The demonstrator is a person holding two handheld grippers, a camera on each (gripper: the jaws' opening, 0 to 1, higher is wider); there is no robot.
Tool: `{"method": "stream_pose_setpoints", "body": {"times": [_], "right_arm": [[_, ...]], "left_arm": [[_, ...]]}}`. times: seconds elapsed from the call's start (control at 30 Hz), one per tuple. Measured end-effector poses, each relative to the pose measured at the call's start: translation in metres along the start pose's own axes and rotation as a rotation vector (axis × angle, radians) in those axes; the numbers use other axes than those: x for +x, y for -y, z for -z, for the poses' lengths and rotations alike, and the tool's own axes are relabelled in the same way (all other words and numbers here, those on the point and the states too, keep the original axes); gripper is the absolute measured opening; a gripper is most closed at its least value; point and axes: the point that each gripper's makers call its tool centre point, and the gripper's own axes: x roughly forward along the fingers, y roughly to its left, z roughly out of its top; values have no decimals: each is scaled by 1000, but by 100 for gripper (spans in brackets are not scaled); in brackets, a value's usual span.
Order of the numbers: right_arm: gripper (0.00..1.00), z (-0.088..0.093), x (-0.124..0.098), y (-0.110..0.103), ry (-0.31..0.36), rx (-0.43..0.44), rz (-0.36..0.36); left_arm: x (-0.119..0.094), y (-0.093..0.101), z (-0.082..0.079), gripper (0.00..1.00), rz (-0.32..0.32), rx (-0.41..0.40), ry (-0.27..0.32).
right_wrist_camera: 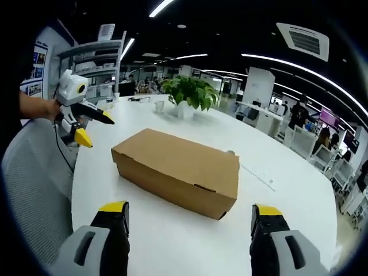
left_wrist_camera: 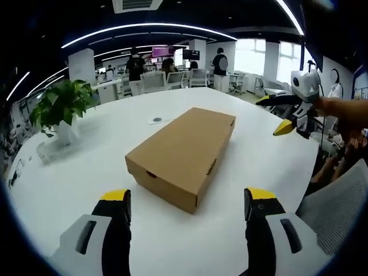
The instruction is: Operate the shoe box by opening the lid, removing the specified soft item, and placing it in the target area until the item is outside and the box remains undamaged.
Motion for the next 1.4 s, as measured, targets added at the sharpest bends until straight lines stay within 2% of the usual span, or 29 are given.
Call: {"method": "stream_pose_setpoints", "body": {"times": [0.57,0.8,0.93,1.0,1.2,1.3,1.4], "right_arm": [[78,3,36,18,-28,-36,-47],[74,2,50,27,-39,-25,-56],[74,5,57,31,-68,-47,-50],[73,6,59,34,-76,-39,-51],[69,6,68,37,-85,-14,-65],[64,5,73,35,-86,-1,-60],[64,6,78,34,-90,2,-63]], "left_arm": [[30,10,9,81,21,-29,-40],[37,4,7,78,-6,-41,-50],[39,-1,2,75,-32,-41,-33],[45,-1,4,76,-32,-35,-49],[56,0,7,71,-38,-78,-61],[60,3,8,66,-32,-81,-62],[61,2,9,63,-41,-80,-63]]}}
